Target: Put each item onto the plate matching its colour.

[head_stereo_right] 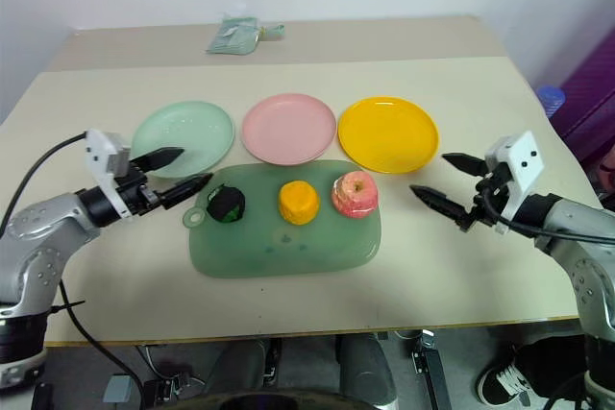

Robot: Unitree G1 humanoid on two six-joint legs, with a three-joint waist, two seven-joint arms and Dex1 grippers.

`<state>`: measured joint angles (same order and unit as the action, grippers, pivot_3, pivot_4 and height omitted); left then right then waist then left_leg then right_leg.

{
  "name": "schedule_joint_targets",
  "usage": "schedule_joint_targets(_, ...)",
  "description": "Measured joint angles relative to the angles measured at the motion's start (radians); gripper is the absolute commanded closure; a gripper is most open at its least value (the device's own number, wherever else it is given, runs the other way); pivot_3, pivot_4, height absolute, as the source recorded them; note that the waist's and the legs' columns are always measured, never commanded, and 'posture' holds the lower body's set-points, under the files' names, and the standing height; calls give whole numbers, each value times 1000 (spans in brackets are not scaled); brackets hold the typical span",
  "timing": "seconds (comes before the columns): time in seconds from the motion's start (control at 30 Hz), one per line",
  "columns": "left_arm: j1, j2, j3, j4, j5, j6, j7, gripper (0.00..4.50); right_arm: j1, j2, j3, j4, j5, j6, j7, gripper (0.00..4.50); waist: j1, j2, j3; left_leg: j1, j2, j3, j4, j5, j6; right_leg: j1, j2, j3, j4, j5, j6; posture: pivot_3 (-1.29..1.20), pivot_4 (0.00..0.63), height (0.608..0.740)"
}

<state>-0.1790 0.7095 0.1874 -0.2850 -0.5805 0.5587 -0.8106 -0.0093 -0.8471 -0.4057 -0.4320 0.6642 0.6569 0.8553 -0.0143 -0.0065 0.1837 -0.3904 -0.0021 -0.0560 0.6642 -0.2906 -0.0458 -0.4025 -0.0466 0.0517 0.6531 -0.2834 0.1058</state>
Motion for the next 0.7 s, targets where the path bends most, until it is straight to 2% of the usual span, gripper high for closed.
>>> schedule_joint_targets(0.13,-27,71,-160,21,119,-48,-90,0,19,-1,39,-113,62,53,9,86,1,0,0,0,0,0,0,0,0,0,0,0,0,0,0,0,150,740)
schedule_joint_targets(0.23,-61,86,-261,69,210,-76,-121,0,9,5,88,-184,96,68,-4,86,1,0,0,0,0,0,0,0,0,0,0,0,0,0,0,0,150,740)
schedule_joint_targets(0.33,-86,76,-300,120,263,-95,-124,894,-15,23,118,-214,115,78,-36,0,2,-1,0,-1,0,0,0,0,0,0,0,0,0,0,0,0,150,740)
schedule_joint_targets(0.4,-102,47,-292,141,265,-97,-115,1800,-30,31,134,-216,127,87,-59,0,4,-1,0,-1,0,-1,1,0,0,0,0,0,0,0,0,0,150,740)
schedule_joint_targets(0.53,-105,-14,-225,163,215,-99,-92,1800,-37,32,154,-230,141,98,-76,0,3,-1,0,-1,0,-1,1,0,0,0,0,0,0,0,0,0,150,740)
schedule_joint_targets(0.63,-156,-75,-116,238,177,-107,-11,1800,-80,45,191,-239,151,101,-87,0,2,-1,1,-1,0,-2,2,0,0,0,0,-1,1,0,0,0,150,740)
schedule_joint_targets(0.7,-211,-82,-74,298,193,-117,59,1800,-106,49,217,-248,160,101,-96,0,2,-1,0,-1,0,-2,2,0,0,0,0,-1,1,0,0,0,150,740)
